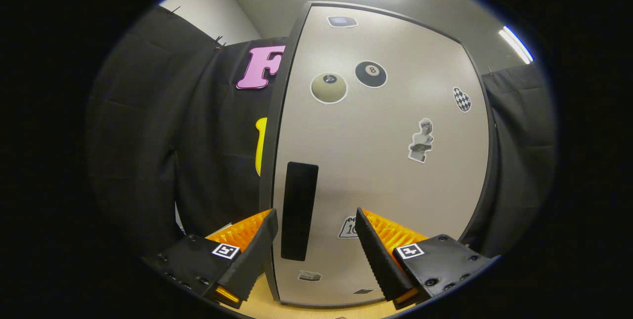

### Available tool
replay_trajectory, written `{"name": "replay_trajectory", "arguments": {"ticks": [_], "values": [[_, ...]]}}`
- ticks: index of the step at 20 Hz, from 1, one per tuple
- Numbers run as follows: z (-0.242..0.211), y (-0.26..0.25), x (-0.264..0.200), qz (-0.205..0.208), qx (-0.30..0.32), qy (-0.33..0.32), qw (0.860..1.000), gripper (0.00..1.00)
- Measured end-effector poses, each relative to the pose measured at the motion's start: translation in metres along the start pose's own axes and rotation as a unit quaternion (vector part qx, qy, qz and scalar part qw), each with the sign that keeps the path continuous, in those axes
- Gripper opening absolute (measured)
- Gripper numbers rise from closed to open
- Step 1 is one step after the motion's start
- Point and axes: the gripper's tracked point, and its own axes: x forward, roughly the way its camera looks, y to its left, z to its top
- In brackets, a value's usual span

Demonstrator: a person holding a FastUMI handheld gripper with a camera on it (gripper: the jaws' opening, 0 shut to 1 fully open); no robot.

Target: Open the shoe cabinet door, grab the shoes and put them into the shoe cabinet, then close the shoe cabinet door.

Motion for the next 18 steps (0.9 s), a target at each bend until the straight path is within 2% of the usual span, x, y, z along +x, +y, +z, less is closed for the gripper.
{"name": "replay_trajectory", "arguments": {"ticks": [2, 5, 7, 11, 13, 18], "values": [[-0.003, 0.006, 0.006, 0.005, 0.005, 0.01, 1.0, 0.97], [-0.009, 0.012, 0.013, 0.011, 0.011, 0.024, 1.0, 0.79], [-0.016, 0.016, 0.018, 0.017, 0.021, 0.041, 0.999, 0.75], [-0.021, 0.021, 0.024, 0.024, 0.059, 0.061, 0.996, 0.58], [-0.021, 0.021, 0.022, 0.016, 0.073, 0.068, 0.995, 0.49], [-0.023, 0.02, 0.023, 0.001, 0.065, 0.073, 0.995, 0.28]]}}
